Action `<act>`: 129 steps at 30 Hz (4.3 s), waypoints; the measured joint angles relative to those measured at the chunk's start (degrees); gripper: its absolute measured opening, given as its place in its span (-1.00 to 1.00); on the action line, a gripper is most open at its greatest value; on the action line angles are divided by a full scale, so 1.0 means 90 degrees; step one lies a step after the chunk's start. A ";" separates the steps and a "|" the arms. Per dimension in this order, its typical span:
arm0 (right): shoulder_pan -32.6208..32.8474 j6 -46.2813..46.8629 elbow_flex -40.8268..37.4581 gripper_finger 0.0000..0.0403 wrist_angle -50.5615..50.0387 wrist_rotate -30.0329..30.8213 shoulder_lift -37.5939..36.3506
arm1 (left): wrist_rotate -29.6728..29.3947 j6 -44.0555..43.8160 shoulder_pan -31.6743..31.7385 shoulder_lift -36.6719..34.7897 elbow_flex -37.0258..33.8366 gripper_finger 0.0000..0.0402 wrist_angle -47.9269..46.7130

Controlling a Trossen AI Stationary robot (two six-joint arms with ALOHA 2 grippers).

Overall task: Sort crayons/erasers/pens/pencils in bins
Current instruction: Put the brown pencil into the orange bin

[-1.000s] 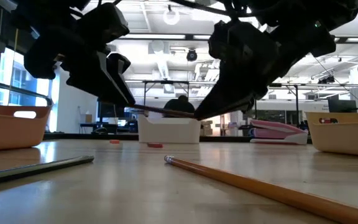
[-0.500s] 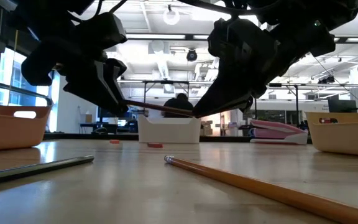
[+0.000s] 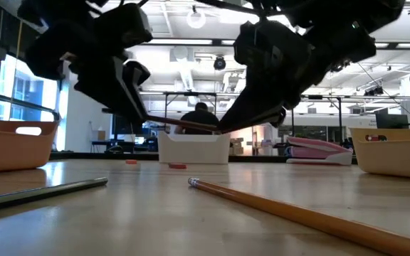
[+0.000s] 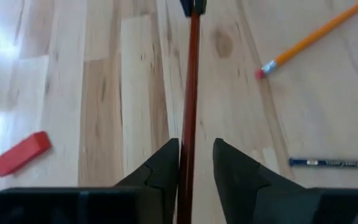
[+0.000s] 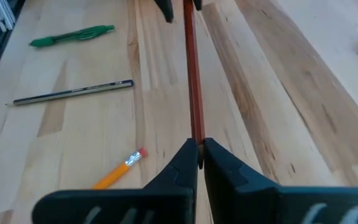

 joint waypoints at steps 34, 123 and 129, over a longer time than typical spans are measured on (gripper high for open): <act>0.0014 -0.1390 0.0968 -0.96 -0.1814 0.0308 -0.0005 | 0.0567 -0.0172 0.0447 0.1146 0.1273 -0.92 -0.0891; -0.0695 -0.2690 -0.2043 -1.00 0.1868 0.0405 -0.2212 | -0.1335 -1.2767 -0.4099 -0.1183 -0.0323 -0.98 -0.6409; -0.0695 -0.2687 -0.2043 -1.00 0.1871 0.0397 -0.2210 | -0.1335 -1.2883 -0.4155 -0.0642 -0.0320 -0.97 -0.6409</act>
